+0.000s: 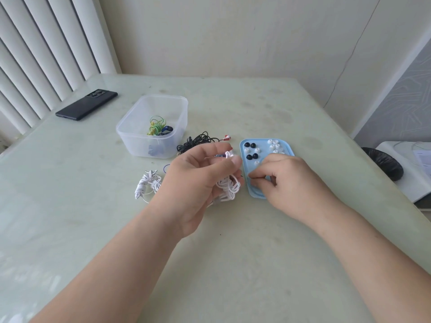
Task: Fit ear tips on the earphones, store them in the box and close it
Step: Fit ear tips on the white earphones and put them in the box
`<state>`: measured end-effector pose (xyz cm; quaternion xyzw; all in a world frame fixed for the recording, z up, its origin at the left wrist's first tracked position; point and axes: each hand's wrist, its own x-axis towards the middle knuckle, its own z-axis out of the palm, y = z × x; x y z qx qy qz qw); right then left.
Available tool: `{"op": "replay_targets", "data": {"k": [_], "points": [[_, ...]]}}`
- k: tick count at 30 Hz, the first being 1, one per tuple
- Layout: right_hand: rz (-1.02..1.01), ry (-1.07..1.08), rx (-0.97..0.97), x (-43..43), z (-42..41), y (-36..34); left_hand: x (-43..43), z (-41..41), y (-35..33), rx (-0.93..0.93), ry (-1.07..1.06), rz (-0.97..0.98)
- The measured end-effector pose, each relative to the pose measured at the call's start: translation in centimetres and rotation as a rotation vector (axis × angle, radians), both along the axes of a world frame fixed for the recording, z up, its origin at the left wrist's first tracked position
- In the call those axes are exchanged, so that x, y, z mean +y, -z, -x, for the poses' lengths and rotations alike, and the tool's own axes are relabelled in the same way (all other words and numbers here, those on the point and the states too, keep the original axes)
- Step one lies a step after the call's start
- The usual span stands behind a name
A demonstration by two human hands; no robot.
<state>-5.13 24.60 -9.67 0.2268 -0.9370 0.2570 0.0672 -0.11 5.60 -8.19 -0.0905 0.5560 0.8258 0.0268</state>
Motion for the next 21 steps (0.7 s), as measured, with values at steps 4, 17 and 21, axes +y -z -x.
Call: {"op": "replay_targets", "data": {"k": [4, 17, 21], "points": [[0.017, -0.010, 0.033, 0.0, -0.2, 0.0, 0.2, -0.1, 0.0, 0.011, -0.011, 0.018], [1.189, 0.006, -0.709, -1.5, -2.0, -2.3, 0.3, -0.3, 0.1, 0.052, -0.033, 0.050], [1.240, -0.019, -0.758, -1.4, -1.9, -2.4, 0.3, -0.4, 0.0, 0.079, -0.024, 0.104]]}}
